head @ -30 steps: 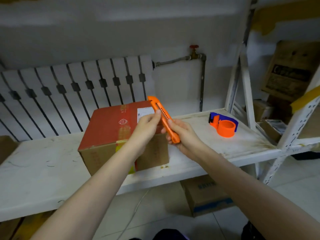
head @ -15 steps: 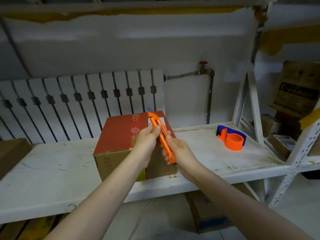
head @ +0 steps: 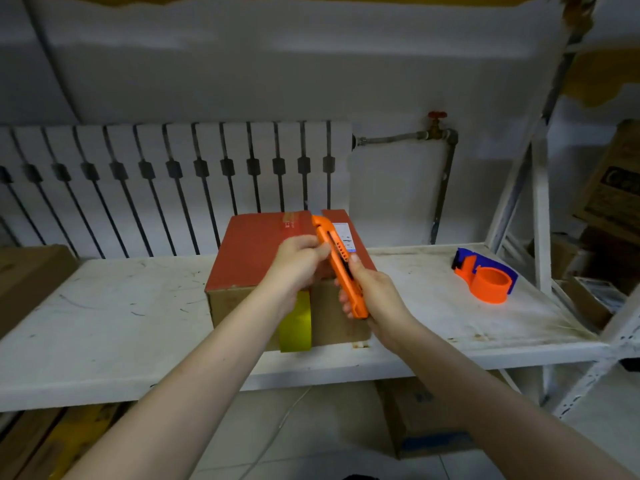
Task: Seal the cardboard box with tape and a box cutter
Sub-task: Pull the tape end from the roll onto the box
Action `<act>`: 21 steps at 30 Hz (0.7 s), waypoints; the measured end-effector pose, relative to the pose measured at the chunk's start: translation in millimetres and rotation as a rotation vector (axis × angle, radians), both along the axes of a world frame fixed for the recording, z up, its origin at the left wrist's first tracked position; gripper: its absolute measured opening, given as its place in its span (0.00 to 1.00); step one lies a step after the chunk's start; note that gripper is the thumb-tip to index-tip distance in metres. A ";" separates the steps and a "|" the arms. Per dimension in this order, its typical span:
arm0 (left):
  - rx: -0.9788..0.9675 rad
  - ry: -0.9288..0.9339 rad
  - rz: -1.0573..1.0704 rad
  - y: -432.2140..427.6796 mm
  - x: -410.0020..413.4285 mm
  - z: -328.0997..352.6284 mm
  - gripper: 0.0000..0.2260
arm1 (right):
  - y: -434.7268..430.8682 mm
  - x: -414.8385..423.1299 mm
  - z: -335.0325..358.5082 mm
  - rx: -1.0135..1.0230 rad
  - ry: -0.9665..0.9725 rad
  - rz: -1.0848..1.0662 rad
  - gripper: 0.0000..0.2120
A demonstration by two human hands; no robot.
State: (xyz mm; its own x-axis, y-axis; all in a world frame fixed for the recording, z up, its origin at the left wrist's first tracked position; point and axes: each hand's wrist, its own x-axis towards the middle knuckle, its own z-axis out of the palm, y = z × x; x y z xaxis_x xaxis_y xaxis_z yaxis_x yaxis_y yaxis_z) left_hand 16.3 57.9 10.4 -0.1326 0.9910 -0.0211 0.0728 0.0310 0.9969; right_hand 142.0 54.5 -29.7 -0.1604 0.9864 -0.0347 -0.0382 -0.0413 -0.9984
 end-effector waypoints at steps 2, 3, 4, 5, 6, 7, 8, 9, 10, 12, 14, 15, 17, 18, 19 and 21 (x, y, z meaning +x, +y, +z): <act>0.044 0.105 0.159 -1.0 -15.4 -0.5 0.13 | 12.4 -1.5 -0.4 0.085 -0.085 -0.066 0.18; 0.054 0.195 0.244 -3.6 -23.3 -2.8 0.15 | 20.0 -1.9 -1.2 0.190 -0.218 -0.120 0.16; 0.044 0.293 0.322 -6.7 -30.0 -7.1 0.16 | 27.9 -2.3 -2.0 0.319 -0.393 -0.168 0.15; 0.016 0.373 0.380 -10.4 -34.9 -13.2 0.15 | 35.0 -2.8 -2.1 0.443 -0.598 -0.218 0.14; -0.028 0.419 0.412 -12.5 -37.7 -20.2 0.15 | 42.0 -4.0 -2.6 0.538 -0.812 -0.279 0.15; -0.094 0.425 0.409 -14.3 -38.8 -26.6 0.16 | 48.3 -5.6 -3.1 0.599 -0.999 -0.336 0.16; -0.168 0.393 0.382 -16.0 -38.7 -32.3 0.19 | 54.6 -7.6 -3.6 0.629 -1.139 -0.364 0.17; -0.240 0.332 0.337 -17.9 -37.5 -37.1 0.22 | 61.2 -9.8 -6.0 0.625 -1.247 -0.346 0.18; -0.288 0.253 0.291 -19.5 -35.3 -41.6 0.25 | 66.9 -12.2 -9.7 0.610 -1.317 -0.296 0.19; -0.340 0.112 0.229 -23.0 -30.1 -50.7 0.26 | 73.9 -16.3 -19.4 0.590 -1.341 -0.184 0.20; -0.319 0.030 0.202 -24.4 -27.4 -56.9 0.19 | 72.4 -19.6 -24.9 0.684 -1.256 -0.161 0.19; -0.282 -0.003 0.196 -24.9 -25.6 -58.5 0.12 | 68.1 -21.7 -25.3 0.783 -1.200 -0.141 0.19; -0.225 -0.058 0.220 -25.8 -22.4 -60.7 0.07 | 59.1 -25.8 -25.0 0.941 -1.119 0.028 0.21; -0.218 -0.109 0.221 -25.2 -21.7 -62.1 0.07 | 55.4 -27.7 -25.6 0.959 -1.104 0.137 0.21; -0.217 -0.175 0.211 -26.0 -20.4 -62.3 0.08 | 52.3 -29.1 -25.7 0.946 -1.106 0.214 0.22; -0.204 -0.222 0.197 -28.3 -18.2 -66.8 0.07 | 52.0 -29.9 -24.8 0.917 -1.129 0.257 0.22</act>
